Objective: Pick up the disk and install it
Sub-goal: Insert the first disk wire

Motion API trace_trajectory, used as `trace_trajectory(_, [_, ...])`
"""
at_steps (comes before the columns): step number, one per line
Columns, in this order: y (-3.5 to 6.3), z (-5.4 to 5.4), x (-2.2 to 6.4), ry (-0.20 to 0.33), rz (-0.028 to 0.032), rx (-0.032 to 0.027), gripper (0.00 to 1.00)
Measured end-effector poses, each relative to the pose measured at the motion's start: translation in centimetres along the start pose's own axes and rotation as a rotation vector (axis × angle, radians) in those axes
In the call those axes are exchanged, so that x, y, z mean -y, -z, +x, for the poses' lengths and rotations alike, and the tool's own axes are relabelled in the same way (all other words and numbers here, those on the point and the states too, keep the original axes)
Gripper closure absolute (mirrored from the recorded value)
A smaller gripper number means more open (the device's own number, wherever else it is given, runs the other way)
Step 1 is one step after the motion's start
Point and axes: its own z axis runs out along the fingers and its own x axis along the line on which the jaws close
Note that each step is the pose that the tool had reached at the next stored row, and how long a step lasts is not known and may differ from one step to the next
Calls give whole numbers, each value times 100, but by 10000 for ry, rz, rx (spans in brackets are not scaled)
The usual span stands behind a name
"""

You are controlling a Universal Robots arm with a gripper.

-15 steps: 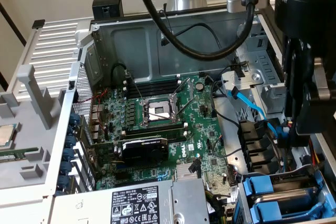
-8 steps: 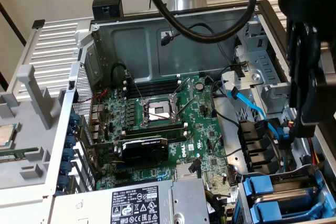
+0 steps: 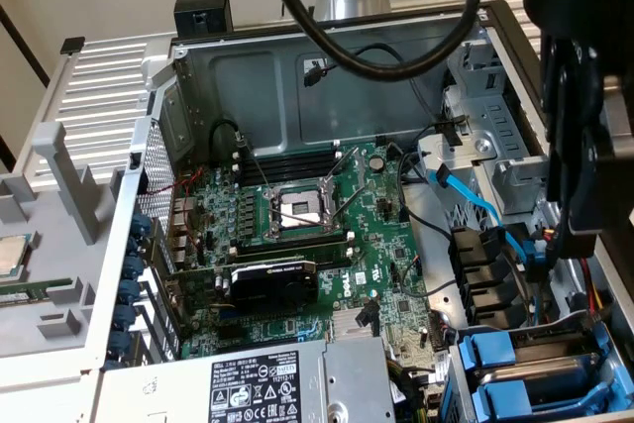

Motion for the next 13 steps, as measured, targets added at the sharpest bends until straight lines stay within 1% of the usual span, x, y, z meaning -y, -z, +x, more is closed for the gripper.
trace_trajectory(4, [0, 1, -4, -3, 31, 9, 50])
trace_trajectory(6, [1, 2, -7, -9, 67, 17, 50])
trace_trajectory(9, [3, 4, -9, -11, 89, 20, 50])
trace_trajectory(13, [4, 14, -23, -14, 103, 30, 50])
